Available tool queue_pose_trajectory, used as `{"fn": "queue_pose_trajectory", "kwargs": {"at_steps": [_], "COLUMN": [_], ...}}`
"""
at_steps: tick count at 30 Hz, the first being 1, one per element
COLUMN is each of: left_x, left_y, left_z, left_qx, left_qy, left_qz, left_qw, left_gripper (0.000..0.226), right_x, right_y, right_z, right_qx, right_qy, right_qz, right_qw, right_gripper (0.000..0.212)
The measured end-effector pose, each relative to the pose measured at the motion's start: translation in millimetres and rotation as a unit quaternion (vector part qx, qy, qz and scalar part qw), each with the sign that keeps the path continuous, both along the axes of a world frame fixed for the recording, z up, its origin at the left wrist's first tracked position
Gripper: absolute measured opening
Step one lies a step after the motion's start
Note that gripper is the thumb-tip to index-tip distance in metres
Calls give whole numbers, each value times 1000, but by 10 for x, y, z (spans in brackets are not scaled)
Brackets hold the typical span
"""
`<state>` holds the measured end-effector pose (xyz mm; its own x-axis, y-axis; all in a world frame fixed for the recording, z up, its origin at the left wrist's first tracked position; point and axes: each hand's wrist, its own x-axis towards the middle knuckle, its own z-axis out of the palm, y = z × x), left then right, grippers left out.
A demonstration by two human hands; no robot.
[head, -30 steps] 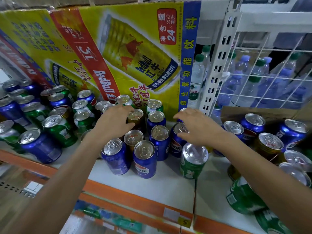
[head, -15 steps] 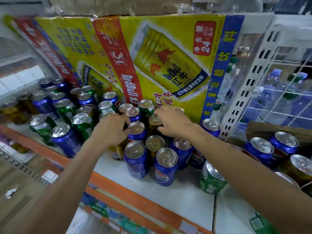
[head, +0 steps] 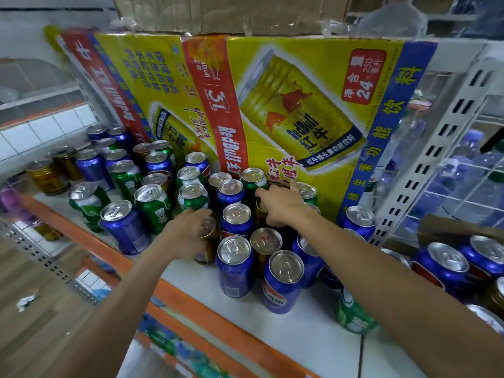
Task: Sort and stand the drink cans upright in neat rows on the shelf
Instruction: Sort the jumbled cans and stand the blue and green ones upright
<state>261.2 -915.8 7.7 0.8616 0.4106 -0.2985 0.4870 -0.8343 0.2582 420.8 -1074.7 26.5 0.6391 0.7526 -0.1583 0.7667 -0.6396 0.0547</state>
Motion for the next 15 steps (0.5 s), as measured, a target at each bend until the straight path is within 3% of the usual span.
{"fn": "queue_pose_trajectory", "kwargs": {"at_steps": [3,4,9,15], "left_x": [-67,-94,-93,116], "left_y": [-26,-76,-344,-1189], "left_z": [110,213,882,1351], "left_qx": [-9,-11,52,12], "left_qy": [-109,-136,-240,-351], "left_qz": [52,73,65,-51], "left_qw": [993,988,967,935], "left_gripper": [50,48,62,72], "right_x": [-12,-20,-128,-409], "right_y": [-117,-168,-613,-1486], "right_z": [147,225,822,1259], "right_qx": [70,100,288,425], "right_qy": [18,19,93,112], "right_qz": [5,2,-41,-53], "right_qw": [997,995,952,897], "right_gripper": [66,68,73,78]}}
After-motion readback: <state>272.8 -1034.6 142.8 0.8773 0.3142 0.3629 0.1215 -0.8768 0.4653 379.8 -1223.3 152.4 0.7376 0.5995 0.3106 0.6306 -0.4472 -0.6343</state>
